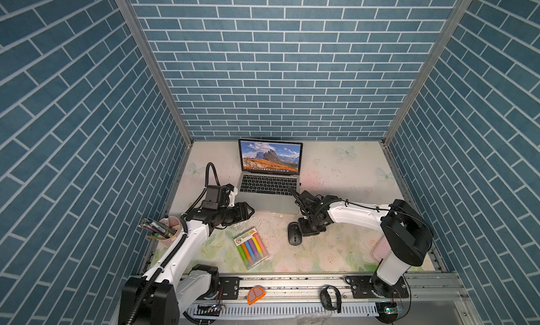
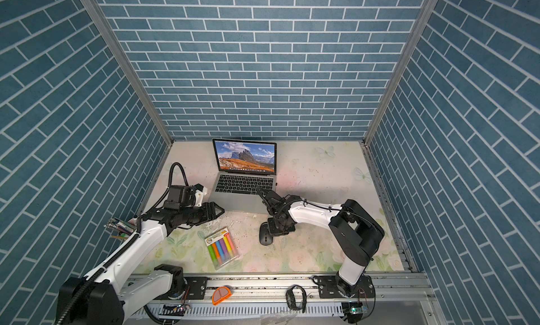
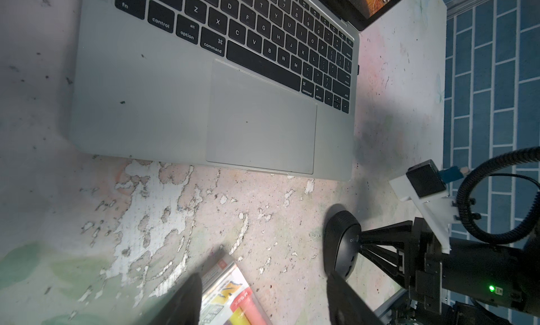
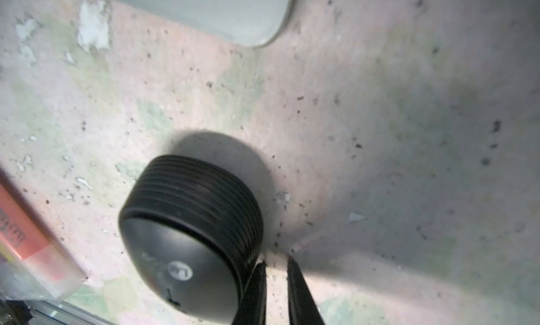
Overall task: Insert the wireless mouse receiver into the laptop
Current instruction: Adjust the mouse at the center of the board, then reset both arms
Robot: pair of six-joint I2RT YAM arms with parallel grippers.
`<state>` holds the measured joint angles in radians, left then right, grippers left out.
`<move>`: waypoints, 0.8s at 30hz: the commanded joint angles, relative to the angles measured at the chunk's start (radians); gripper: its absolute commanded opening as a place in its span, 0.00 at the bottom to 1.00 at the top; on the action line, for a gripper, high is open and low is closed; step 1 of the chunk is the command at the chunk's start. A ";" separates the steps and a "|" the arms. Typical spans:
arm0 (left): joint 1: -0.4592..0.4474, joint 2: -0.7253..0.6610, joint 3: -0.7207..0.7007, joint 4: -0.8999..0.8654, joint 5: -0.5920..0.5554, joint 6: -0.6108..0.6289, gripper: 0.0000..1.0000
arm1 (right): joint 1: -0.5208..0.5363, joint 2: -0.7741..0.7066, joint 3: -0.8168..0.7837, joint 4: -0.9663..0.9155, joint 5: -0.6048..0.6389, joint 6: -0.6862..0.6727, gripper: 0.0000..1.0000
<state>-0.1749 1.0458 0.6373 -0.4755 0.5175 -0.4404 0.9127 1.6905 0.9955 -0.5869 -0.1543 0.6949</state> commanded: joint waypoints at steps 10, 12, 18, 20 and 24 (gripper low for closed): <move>-0.002 0.073 0.330 -0.251 -0.223 0.262 0.89 | -0.096 -0.334 0.125 -0.289 0.686 -0.197 0.49; 0.002 0.110 0.385 -0.262 -0.267 0.301 0.93 | -0.119 -0.408 0.087 -0.226 0.827 -0.261 0.66; 0.022 0.177 0.478 -0.194 -0.448 0.358 0.99 | -0.256 -0.598 -0.175 0.278 1.023 -0.599 0.95; 0.039 0.182 0.456 -0.123 -0.483 0.369 0.99 | -0.339 -0.627 -0.287 0.472 0.994 -0.666 0.98; 0.084 0.162 0.345 0.039 -0.561 0.336 0.99 | -0.503 -0.623 -0.480 0.785 0.921 -0.698 0.98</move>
<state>-0.1169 1.2182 1.0496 -0.5495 0.0639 -0.1104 0.4732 1.0683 0.5941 -0.1135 0.7513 0.1013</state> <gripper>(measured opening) 0.993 0.982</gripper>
